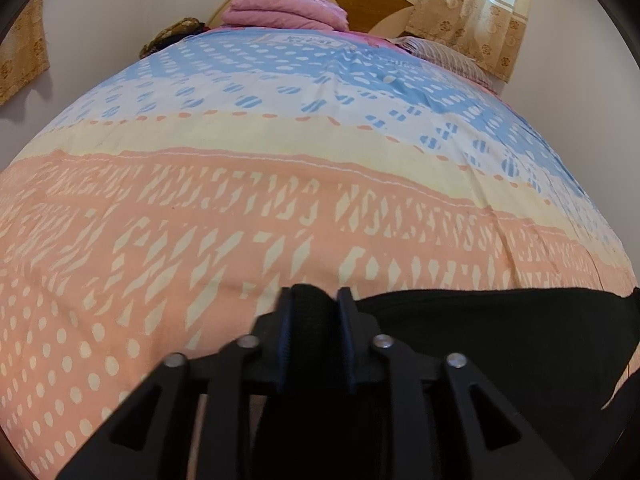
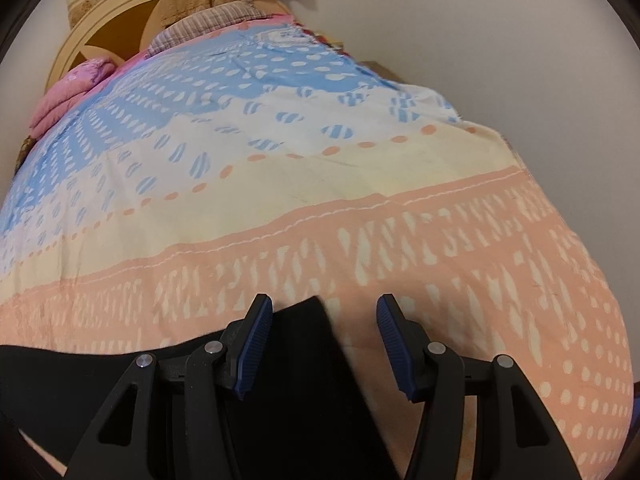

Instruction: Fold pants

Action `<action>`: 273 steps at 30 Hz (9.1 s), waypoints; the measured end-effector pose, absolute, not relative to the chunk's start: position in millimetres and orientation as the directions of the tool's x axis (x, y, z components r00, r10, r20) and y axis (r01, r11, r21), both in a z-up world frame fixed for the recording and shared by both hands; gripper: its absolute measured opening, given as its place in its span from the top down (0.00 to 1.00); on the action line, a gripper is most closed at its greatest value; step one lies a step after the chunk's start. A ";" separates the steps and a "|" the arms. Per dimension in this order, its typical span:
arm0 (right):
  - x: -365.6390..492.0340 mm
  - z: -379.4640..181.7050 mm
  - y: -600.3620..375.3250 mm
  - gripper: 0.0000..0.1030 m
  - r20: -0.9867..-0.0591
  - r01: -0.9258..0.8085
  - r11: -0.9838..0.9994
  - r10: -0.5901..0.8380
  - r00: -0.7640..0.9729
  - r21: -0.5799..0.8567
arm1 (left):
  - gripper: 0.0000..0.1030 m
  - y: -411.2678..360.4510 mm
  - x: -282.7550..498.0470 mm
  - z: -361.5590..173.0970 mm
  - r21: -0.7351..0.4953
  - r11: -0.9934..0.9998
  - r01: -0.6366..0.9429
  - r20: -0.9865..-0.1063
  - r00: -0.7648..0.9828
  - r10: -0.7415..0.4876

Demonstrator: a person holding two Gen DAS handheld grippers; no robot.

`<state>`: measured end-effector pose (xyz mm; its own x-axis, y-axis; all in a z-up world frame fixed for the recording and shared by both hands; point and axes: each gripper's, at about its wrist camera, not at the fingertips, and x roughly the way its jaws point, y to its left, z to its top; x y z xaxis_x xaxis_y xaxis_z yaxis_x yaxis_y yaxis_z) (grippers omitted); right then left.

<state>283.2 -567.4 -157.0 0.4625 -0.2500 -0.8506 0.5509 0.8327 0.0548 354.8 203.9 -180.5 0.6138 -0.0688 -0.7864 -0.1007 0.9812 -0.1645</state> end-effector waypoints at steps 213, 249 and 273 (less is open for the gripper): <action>-25.2 -122.4 -500.6 0.52 -0.547 0.512 0.648 -0.171 0.820 0.565 | 0.50 -156.2 123.9 -162.5 0.043 0.670 0.741 -0.700 0.501 -0.509; -35.8 -138.2 -469.1 0.95 -0.617 0.511 0.742 -0.169 0.769 0.434 | 0.80 -159.9 122.7 -166.4 0.081 0.685 0.724 -0.672 0.547 -0.499; -13.6 -119.1 -343.1 0.35 -0.607 0.292 0.949 -0.161 0.778 0.123 | 0.41 -126.1 111.0 -159.5 -0.017 0.742 0.670 -0.629 0.570 -0.529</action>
